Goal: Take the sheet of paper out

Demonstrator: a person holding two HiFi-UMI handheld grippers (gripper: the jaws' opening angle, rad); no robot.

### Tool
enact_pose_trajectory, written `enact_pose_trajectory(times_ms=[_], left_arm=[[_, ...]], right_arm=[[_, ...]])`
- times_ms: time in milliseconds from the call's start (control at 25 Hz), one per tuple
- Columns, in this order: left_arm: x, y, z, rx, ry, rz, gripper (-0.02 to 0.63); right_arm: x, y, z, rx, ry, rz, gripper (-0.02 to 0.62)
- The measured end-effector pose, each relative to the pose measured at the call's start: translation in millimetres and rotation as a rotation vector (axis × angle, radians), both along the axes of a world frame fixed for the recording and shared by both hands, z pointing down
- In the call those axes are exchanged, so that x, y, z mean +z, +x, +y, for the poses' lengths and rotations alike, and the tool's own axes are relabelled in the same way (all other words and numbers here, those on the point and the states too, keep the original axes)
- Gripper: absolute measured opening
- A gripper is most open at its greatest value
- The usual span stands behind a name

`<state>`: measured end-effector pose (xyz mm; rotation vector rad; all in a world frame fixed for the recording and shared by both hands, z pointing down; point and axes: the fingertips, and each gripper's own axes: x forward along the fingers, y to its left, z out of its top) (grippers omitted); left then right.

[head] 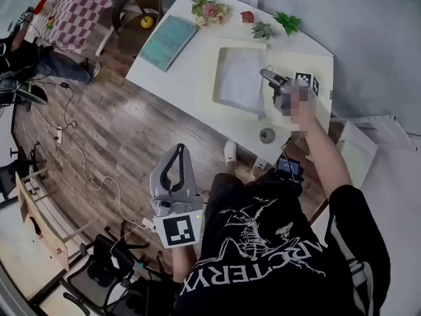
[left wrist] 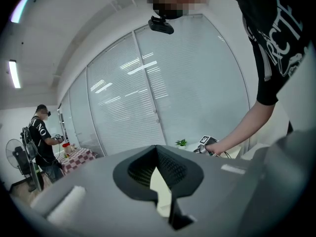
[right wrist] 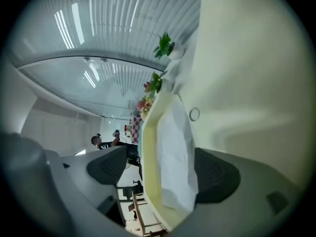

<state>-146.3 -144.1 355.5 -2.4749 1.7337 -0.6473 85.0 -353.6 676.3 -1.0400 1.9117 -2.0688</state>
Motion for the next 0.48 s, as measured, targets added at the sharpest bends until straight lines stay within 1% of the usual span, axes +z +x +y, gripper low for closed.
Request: enact_pose_trajectory(times_ms=[120, 240, 360, 400, 440, 480], left_arm=[[4.4, -14.1, 8.0, -0.049, -0.010, 0.012, 0.008], [5.9, -23.7, 15.3, -0.077, -0.007, 0.013, 0.008], [9.4, -31.1, 18.0, -0.093, -0.017, 0.005, 0.008], [11.0, -32.4, 17.8, -0.098, -0.023, 0.006, 0.008], [12.3, -33.0, 17.5, -0.103, -0.029, 0.008, 0.008], [12.9, -32.8, 17.3, -0.103, -0.033, 0.010, 0.008]], right_arm=[[24.5, -13.7, -4.3, 0.005, -0.063, -0.020, 0.396], [36.8, -18.8, -4.1, 0.012, -0.101, -0.051, 0.394], [38.6, -32.5, -2.4, -0.026, -0.122, -0.086, 0.394], [41.0, -37.8, -1.8, -0.042, -0.131, -0.083, 0.390], [45.5, -41.5, -0.9, -0.050, -0.144, -0.063, 0.343], [51.6, -43.4, 0.1, -0.050, -0.158, -0.028, 0.269]])
